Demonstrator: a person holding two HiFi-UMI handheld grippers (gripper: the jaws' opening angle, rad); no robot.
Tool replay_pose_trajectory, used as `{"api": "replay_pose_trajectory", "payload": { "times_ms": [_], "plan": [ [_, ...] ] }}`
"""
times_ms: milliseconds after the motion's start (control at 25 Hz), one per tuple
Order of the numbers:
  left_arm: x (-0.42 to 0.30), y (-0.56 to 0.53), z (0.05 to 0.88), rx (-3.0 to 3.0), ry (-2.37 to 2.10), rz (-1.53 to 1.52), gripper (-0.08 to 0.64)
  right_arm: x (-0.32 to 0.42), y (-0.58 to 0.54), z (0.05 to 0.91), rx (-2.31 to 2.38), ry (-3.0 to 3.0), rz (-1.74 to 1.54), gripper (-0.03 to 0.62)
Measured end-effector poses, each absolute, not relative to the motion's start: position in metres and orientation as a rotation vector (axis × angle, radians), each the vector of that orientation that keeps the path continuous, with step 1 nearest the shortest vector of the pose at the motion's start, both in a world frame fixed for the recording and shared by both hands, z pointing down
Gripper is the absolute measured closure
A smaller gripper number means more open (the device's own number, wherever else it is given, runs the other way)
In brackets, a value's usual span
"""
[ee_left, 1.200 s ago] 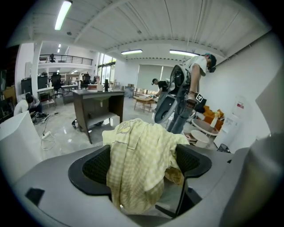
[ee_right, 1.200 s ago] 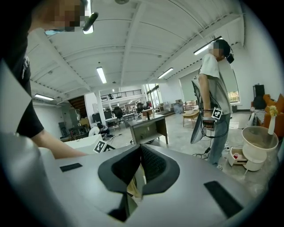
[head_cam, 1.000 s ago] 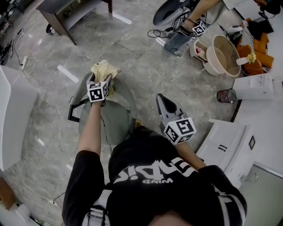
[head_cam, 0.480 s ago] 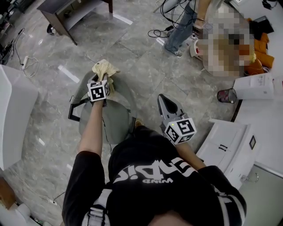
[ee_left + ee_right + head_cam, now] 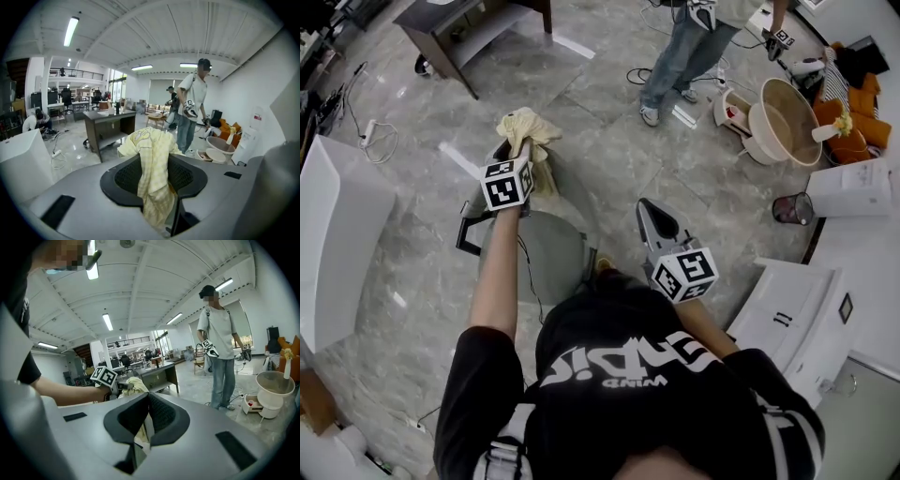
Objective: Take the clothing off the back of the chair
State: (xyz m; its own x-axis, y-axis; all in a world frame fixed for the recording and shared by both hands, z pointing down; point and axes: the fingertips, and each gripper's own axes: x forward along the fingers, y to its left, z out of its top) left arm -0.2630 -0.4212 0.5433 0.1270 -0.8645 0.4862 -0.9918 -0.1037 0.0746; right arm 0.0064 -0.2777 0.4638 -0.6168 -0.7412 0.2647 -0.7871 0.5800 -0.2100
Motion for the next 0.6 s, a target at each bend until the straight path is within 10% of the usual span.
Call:
{"api": "replay_pose_trajectory", "payload": {
  "times_ms": [600],
  "plan": [
    [-0.253,-0.378,0.393,2.161,-1.871,0.262,0.396,0.014,-0.263,0.463,1.275,-2.713,0.500,0.578]
  ]
}}
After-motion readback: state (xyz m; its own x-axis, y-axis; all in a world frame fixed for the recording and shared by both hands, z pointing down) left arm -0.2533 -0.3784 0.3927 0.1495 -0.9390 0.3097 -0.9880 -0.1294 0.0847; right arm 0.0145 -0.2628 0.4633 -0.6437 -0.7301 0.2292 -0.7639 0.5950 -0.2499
